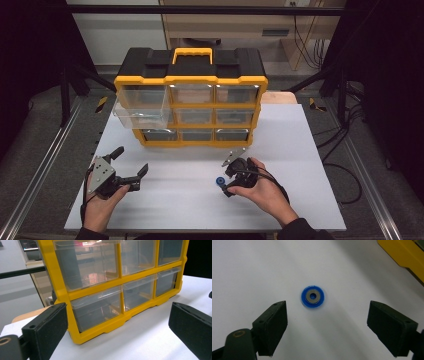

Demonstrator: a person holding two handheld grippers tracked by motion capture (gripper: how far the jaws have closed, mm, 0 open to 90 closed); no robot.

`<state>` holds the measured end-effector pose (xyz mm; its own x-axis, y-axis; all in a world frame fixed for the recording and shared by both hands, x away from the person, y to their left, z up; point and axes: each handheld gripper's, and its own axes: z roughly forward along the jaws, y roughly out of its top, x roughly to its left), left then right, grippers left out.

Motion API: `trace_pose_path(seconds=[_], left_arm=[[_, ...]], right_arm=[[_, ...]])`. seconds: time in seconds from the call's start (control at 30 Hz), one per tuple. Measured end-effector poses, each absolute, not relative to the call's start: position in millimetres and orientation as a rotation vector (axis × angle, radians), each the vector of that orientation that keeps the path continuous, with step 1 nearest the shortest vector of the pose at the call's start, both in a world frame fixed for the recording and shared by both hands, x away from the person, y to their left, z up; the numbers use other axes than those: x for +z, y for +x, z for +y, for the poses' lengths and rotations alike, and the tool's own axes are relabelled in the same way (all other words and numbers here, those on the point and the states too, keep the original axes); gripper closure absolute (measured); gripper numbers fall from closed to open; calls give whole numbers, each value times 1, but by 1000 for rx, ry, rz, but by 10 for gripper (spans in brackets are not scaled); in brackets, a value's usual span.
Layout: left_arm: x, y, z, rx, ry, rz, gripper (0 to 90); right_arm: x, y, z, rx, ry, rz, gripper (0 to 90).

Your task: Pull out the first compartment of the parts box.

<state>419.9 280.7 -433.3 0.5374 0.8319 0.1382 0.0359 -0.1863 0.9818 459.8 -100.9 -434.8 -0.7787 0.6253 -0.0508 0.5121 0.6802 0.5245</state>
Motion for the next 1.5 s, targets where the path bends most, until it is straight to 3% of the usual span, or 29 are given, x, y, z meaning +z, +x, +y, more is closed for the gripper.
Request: trace_pose_path(seconds=[1.1,1.5], left_arm=[[-433,421,283,845,1594,764,19],[-433,421,284,848,1598,761,19]], right_arm=[[-449,470,-79,709,975,2725,429],[-452,474,-76,686,1003,2739,480]])
